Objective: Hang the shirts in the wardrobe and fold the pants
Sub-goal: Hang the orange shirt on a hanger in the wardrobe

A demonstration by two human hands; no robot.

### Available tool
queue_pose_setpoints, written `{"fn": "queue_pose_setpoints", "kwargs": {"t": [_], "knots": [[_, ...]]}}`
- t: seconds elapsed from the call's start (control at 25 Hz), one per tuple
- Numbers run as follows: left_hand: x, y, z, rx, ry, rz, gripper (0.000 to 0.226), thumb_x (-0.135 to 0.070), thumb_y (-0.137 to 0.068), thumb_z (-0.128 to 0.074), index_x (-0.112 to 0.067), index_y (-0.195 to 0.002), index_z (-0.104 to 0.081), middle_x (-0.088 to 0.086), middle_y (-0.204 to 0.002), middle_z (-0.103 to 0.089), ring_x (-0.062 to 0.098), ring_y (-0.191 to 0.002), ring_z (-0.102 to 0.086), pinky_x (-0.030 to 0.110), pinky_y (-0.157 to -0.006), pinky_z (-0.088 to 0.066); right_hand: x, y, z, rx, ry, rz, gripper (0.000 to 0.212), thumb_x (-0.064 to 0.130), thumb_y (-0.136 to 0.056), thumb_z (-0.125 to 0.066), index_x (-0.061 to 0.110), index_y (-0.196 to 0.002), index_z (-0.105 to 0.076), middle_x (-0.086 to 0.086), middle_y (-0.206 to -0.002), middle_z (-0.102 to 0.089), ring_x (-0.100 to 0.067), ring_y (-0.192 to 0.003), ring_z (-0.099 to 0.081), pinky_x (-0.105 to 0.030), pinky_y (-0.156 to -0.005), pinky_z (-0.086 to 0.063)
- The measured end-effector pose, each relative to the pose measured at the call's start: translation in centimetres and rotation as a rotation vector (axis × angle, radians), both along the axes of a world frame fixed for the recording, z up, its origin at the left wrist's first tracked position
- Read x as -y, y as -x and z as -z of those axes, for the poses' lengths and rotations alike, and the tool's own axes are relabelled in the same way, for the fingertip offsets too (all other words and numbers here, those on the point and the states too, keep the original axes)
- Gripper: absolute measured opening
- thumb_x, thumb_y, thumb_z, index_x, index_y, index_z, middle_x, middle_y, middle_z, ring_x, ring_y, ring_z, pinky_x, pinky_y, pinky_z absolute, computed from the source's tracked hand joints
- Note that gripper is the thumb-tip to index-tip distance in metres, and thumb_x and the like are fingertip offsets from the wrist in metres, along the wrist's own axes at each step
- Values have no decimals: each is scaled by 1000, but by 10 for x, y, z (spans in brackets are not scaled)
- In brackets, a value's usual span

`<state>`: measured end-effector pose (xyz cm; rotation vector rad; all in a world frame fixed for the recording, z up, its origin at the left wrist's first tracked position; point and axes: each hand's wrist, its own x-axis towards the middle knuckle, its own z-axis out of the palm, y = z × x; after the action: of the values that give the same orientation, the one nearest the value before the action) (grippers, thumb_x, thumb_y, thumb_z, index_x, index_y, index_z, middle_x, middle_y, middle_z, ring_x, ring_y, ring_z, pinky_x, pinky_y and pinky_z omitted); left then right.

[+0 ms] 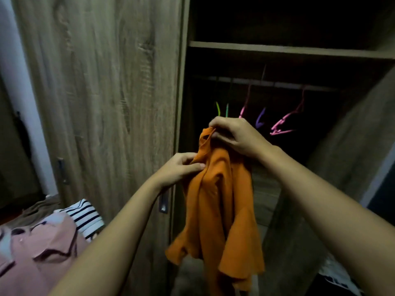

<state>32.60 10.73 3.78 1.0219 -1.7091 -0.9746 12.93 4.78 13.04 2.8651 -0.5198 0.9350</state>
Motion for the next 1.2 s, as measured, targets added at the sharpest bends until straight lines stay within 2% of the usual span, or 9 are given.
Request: {"fn": "queue_pose_setpoints", "kwargs": {"t": [0.12,0.2,0.32,0.48,0.6,0.88,1.08,1.16,1.2], "knots": [[16,-2,1,108,180,-251,19,-28,-83,-67,-14,-96,-67,7,-94,-69,20,-89,-66,43,-85,-53,13,49,0,-197,-94,363,29,55,-85,-55,29,-96,-61,5,-89,-66,-15,-87,-65,-35,-76,-53],[24,9,2,211,277,-418,22,-25,-82,-69,-17,-102,-65,2,-95,-66,18,-88,-62,42,-86,-52,11,66,5,-206,-459,487,36,54,-85,-56,19,-86,-66,-1,-83,-66,-18,-80,-65,-33,-72,-51],[26,37,3,166,272,-528,30,-22,-84,-66,-18,-113,-59,1,-105,-62,18,-90,-60,33,-84,-50,6,63,16,74,-893,571,33,43,-90,-56,11,-89,-67,-5,-76,-62,-18,-71,-58,-27,-64,-45],[21,75,-2,55,128,-248,46,-67,-71,-56,-33,-101,-56,-7,-98,-63,10,-86,-63,24,-70,-50,6,38,16,438,-1195,564,31,20,-94,-51,7,-67,-54,-5,-60,-55,-10,-53,-53,-22,-52,-47],[21,91,-2,215,156,-323,44,-48,-79,-66,-24,-111,-47,-13,-94,-54,-2,-79,-54,10,-59,-44,9,25,11,750,-1439,440,15,7,-94,-51,3,-80,-55,-9,-80,-56,-12,-63,-59,-12,-40,-49],[32,63,-28,242,309,-603,13,-17,-86,-60,-16,-97,-68,2,-85,-66,11,-72,-58,8,-59,-40,23,30,17,850,-1380,557,9,6,-87,-57,1,-81,-53,-15,-59,-61,-14,-33,-60,-17,-32,-46],[19,47,-38,301,70,-61,23,-37,-82,-65,-17,-90,-73,-2,-78,-68,12,-75,-64,22,-70,-51,23,19,19,812,-1201,560,18,5,-85,-47,12,-69,-52,-6,-71,-49,-17,-61,-52,-23,-50,-46],[21,46,-39,108,94,-108,31,-40,-84,-60,-12,-88,-73,-3,-69,-64,17,-69,-62,27,-64,-51,27,17,23,983,-1184,457,19,2,-78,-41,16,-73,-53,-4,-73,-52,-20,-73,-57,-25,-65,-47],[28,45,-39,75,202,-220,26,-37,-88,-58,-14,-93,-71,-3,-73,-66,18,-73,-65,31,-68,-53,27,24,23,828,-1108,390,18,5,-78,-41,16,-72,-54,-2,-67,-56,-19,-70,-57,-26,-64,-48]]}}
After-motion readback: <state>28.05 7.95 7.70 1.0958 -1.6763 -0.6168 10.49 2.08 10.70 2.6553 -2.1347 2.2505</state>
